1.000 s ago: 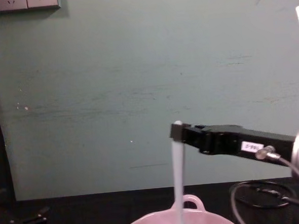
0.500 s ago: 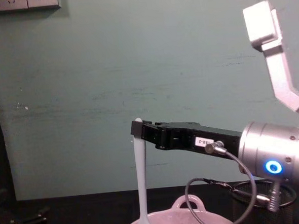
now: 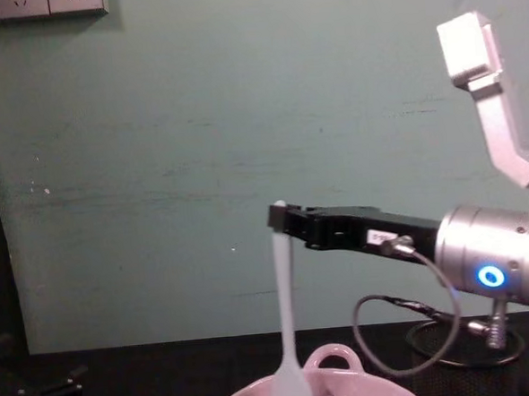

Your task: Use the one hand to pick up the spoon and stir the clear water in the bowl.

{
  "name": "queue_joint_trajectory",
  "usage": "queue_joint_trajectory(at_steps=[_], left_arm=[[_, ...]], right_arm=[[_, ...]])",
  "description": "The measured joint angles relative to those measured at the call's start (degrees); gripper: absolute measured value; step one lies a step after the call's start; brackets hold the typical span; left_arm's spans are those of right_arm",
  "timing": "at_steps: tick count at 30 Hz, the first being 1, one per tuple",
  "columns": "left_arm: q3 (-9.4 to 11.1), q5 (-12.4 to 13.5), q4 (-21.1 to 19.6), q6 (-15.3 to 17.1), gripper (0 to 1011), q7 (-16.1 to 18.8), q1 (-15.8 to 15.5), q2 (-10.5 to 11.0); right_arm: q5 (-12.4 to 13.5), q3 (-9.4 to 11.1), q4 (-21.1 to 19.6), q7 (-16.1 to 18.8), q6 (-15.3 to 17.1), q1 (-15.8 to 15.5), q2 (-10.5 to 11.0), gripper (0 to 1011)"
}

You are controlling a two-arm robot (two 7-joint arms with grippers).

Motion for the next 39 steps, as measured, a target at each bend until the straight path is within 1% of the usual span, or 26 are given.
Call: queue_joint_trajectory(at_steps=[4, 5, 7, 8, 11, 15, 21, 26, 30, 33, 37, 39], left_arm=[[0.0, 0.0, 0.0, 0.0, 1011, 0.0, 0.0, 0.0], [0.0, 0.0, 0.0, 0.0, 1011, 0.0, 0.0, 0.0], [0.0, 0.0, 0.0, 0.0, 1011, 0.0, 0.0, 0.0], [0.0, 0.0, 0.0, 0.0, 1011, 0.0, 0.0, 0.0], [0.0, 0.0, 0.0, 0.0, 1011, 0.0, 0.0, 0.0], [0.0, 0.0, 0.0, 0.0, 1011, 0.0, 0.0, 0.0], [0.0, 0.0, 0.0, 0.0, 1011, 0.0, 0.0, 0.0], [0.0, 0.0, 0.0, 0.0, 1011, 0.0, 0.0, 0.0], [0.0, 0.0, 0.0, 0.0, 1011, 0.0, 0.0, 0.0], [0.0, 0.0, 0.0, 0.0, 1011, 0.0, 0.0, 0.0], [0.0, 0.0, 0.0, 0.0, 1011, 0.0, 0.0, 0.0], [0.0, 0.0, 0.0, 0.0, 1011, 0.0, 0.0, 0.0]], right_arm=[[0.02, 1.53, -0.54, -0.46, -0.17, -0.74, 1.27, 96], [0.02, 1.53, -0.54, -0.46, -0.17, -0.74, 1.27, 96], [0.04, 2.24, -1.5, -0.64, -0.16, -1.53, 2.17, 96], [0.05, 2.69, -2.46, -0.88, -0.06, -2.21, 2.83, 95], [0.08, 3.26, -4.14, -1.0, 0.17, -3.47, 3.91, 96], [0.31, 3.96, -7.86, -1.04, 0.7, -6.26, 5.76, 96], [0.78, 3.99, -12.28, -0.93, 0.99, -9.11, 7.1, 96], [1.05, 3.12, -13.98, -0.42, 1.07, -10.05, 7.12, 96], [1.15, 1.96, -14.34, 0.09, 1.22, -10.04, 6.53, 95], [1.14, 0.85, -13.64, 0.44, 1.31, -9.23, 5.52, 96], [1.03, -0.4, -11.51, 0.85, 1.33, -7.5, 3.87, 95], [0.76, -1.08, -9.73, 0.99, 1.25, -6.14, 2.74, 96]])
